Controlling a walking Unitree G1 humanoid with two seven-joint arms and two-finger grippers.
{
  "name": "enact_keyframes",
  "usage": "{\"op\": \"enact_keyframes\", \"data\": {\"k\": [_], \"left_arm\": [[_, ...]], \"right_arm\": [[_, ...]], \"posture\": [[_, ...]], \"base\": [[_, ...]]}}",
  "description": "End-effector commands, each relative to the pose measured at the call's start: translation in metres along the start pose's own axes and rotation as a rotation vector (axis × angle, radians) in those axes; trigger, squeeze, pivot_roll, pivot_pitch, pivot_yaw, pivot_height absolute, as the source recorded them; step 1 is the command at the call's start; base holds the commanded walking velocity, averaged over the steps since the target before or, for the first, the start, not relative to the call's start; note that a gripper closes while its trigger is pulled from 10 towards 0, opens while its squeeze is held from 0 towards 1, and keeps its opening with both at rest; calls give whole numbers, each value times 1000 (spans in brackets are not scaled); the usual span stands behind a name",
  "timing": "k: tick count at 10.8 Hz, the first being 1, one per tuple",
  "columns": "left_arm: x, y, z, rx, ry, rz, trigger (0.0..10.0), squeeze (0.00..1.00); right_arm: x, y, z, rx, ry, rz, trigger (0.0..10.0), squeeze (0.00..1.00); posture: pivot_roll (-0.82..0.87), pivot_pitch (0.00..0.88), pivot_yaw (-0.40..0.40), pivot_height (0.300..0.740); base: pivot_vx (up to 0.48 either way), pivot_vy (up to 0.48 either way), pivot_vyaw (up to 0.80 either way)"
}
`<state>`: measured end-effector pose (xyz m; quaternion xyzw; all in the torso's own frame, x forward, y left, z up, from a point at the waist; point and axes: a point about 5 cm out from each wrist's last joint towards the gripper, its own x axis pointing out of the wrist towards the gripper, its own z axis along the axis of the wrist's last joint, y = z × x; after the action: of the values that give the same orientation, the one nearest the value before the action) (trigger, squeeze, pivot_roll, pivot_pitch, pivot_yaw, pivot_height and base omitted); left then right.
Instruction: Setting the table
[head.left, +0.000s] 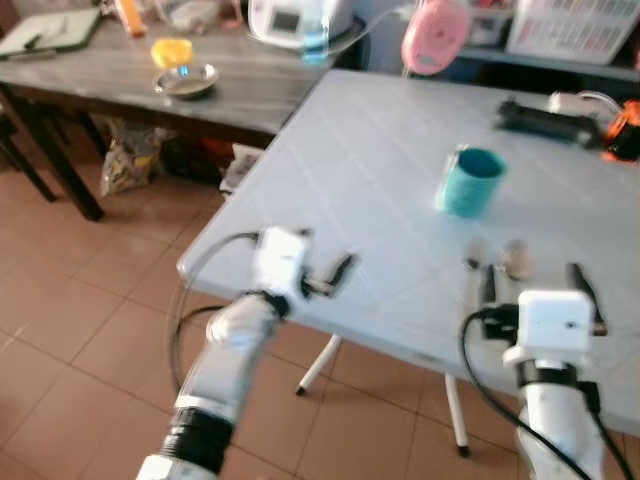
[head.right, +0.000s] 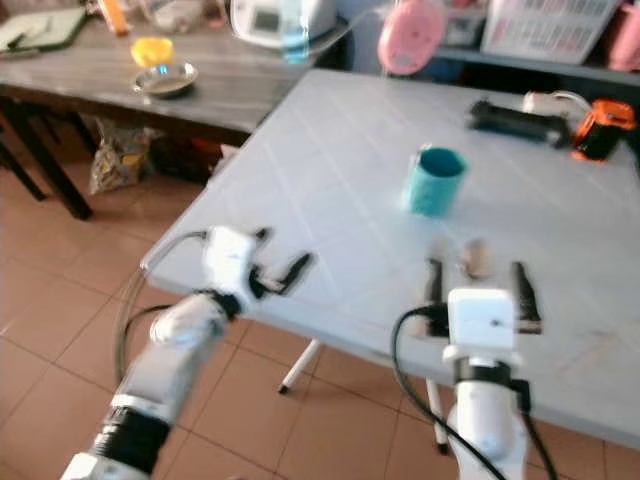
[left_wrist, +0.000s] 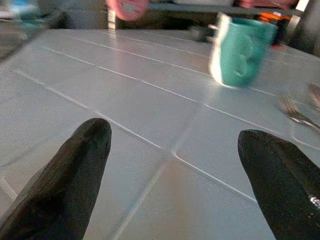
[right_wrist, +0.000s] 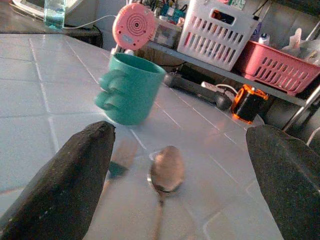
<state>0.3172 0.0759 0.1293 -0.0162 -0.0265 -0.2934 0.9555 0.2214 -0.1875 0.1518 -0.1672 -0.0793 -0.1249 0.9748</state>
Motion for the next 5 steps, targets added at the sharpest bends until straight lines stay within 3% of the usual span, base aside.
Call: {"op": "enact_keyframes", "data": {"k": [1, 5], "left_arm": [[2, -3, -1, -1, 8, -15, 10000, 0], [2, 5, 2, 40, 116, -220, 10000, 0]], "right_arm": [[0, -3, 1, -5, -4, -7, 10000, 0], [4, 2, 4, 60, 8, 6, 10000, 0]], "posture": [[7, 117, 29, 740], [15, 122, 33, 740]], "base": [[0, 0, 0], [0, 0, 0]]}}
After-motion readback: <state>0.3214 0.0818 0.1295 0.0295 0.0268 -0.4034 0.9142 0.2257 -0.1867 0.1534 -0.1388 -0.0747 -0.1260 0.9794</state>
